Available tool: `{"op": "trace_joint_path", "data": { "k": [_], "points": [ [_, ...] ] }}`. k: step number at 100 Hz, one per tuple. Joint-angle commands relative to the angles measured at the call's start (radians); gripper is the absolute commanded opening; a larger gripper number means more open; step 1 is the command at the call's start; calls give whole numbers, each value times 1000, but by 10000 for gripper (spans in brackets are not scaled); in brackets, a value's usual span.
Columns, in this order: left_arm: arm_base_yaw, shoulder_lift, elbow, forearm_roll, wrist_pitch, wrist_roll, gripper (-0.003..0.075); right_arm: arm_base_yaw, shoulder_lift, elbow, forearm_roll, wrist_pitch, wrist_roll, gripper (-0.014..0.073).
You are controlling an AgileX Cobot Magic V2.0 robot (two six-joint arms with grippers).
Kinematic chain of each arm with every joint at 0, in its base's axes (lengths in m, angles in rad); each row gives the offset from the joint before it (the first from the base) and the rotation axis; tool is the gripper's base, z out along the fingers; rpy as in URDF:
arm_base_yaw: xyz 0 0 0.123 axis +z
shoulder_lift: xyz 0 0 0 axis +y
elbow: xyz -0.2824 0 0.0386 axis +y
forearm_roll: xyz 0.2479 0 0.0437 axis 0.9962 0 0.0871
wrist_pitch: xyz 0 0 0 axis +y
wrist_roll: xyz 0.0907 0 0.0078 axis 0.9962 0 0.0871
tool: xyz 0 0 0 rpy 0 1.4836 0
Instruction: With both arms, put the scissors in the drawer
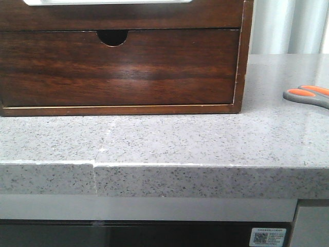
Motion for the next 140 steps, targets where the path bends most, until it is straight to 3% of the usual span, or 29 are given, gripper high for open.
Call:
{"op": "trace_joint_path", "data": {
  "k": [1, 23, 36, 62, 75, 84, 96, 104, 111, 140],
  "points": [
    [2, -30, 22, -144, -70, 3, -19, -7, 14, 8, 20, -92, 0, -36],
    [2, -30, -3, -161, -35, 3, -19, -7, 14, -23, 176, -76, 0, -40],
    [2, -30, -78, -80, 30, 5, -19, -7, 15, -128, 176, 101, 0, -43],
    [2, 136, -309, 212, 161, 5, -19, -7, 86, -345, 18, 337, -2, -42],
    [2, 280, -406, 255, 234, 5, -14, -7, 157, -405, 13, 385, -2, -18],
    [2, 374, -458, 248, 279, 5, 69, -7, 195, -422, 13, 413, -2, 80],
    [-7, 479, -522, 238, 359, 5, 326, -7, 232, -436, 13, 455, -2, 290],
    [-26, 537, -556, 191, 388, 7, 435, -7, 247, -436, 13, 467, -2, 442],
    [-49, 578, -583, 107, 395, 40, 441, -7, 260, -436, 13, 471, -2, 504],
    [-125, 774, -616, -588, 393, 368, 405, -7, 272, -436, 13, 445, -2, 504]
  ]
}}
